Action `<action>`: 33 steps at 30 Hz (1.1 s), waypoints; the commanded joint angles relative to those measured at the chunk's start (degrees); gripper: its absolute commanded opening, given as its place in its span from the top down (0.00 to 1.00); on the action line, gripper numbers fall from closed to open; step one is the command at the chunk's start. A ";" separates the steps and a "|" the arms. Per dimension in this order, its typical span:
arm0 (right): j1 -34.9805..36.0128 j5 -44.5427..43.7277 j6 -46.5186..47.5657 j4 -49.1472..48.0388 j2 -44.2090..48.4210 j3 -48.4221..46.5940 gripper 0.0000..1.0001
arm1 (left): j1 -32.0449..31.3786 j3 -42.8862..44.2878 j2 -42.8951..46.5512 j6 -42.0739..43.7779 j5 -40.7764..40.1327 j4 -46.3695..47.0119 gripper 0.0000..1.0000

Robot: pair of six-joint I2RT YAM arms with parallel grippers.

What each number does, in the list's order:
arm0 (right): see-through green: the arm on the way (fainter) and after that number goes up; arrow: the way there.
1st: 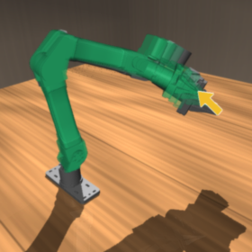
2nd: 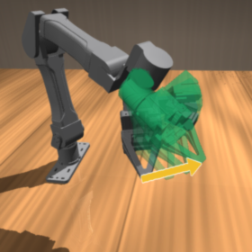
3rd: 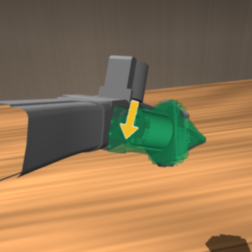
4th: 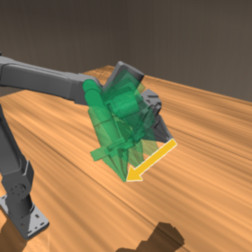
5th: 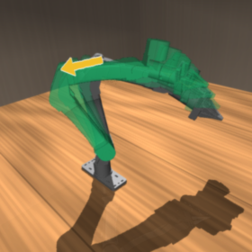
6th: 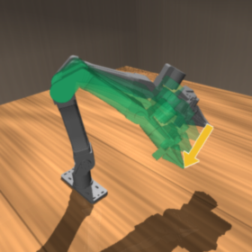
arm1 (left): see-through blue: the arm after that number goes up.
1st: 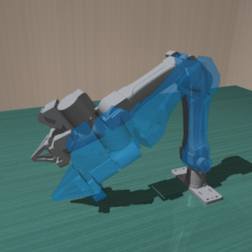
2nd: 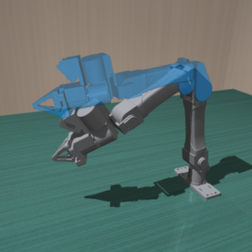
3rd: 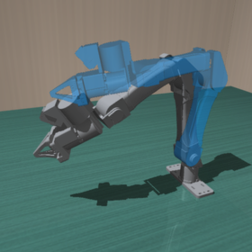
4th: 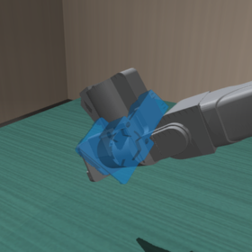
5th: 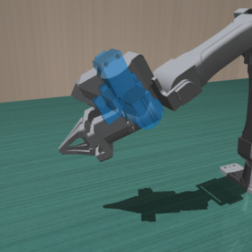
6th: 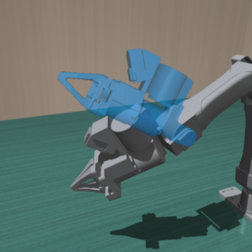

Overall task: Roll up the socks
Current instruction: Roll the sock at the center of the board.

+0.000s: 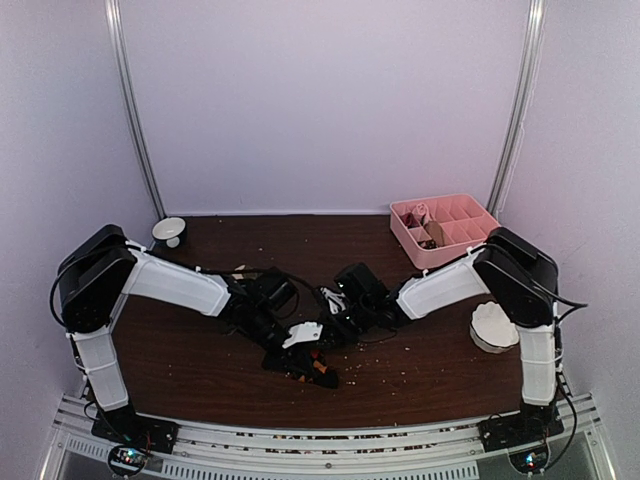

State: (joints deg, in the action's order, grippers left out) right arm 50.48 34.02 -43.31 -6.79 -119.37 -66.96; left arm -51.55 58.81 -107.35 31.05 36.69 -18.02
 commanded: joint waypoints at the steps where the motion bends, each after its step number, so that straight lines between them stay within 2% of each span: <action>1: -0.87 -5.26 -0.16 3.28 -2.65 0.70 1.00 | -1.01 -0.56 -3.13 1.43 -5.66 -5.88 1.00; 6: -5.57 -13.59 0.43 4.00 1.77 8.18 1.00 | -1.16 2.85 -3.45 2.01 -6.29 -6.58 1.00; 11: -8.80 -18.27 1.54 3.52 6.95 16.34 1.00 | -1.18 5.91 -4.00 2.78 -7.33 -7.43 1.00; 17: -9.35 -18.23 2.85 0.98 8.92 20.15 1.00 | -1.06 5.99 -4.97 2.02 -6.71 -7.47 1.00; 22: -9.26 -18.03 5.29 -2.24 11.57 22.14 1.00 | 1.51 5.59 -6.54 -0.34 -1.30 -7.77 1.00; 24: -9.26 -18.33 6.79 -5.17 13.97 24.94 1.00 | 2.86 5.36 -7.17 -0.50 0.99 -8.02 1.00; 29: -7.30 -19.03 14.91 -20.84 25.74 35.61 0.99 | 4.23 4.68 -8.75 -0.04 4.11 -8.83 1.00; 30: -6.46 -19.59 17.89 -22.77 28.07 37.42 0.88 | 4.37 4.73 -8.98 -0.09 4.63 -8.79 1.00; 31: -5.83 -19.78 20.35 -24.40 30.09 38.91 0.64 | 4.54 4.78 -9.25 -0.26 5.06 -8.60 1.00; 32: -5.53 -19.81 22.15 -25.35 31.43 39.90 0.12 | 4.75 4.82 -9.35 -0.40 5.51 -8.47 1.00; 33: -5.47 -19.46 23.46 -25.14 32.30 40.26 0.01 | 5.04 4.89 -9.56 -0.56 6.02 -8.36 1.00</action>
State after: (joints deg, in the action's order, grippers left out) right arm 43.53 16.82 -29.78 -24.32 -91.79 -28.84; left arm -47.48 65.39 -113.36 31.53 43.42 -21.15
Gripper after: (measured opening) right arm 0.349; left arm 0.006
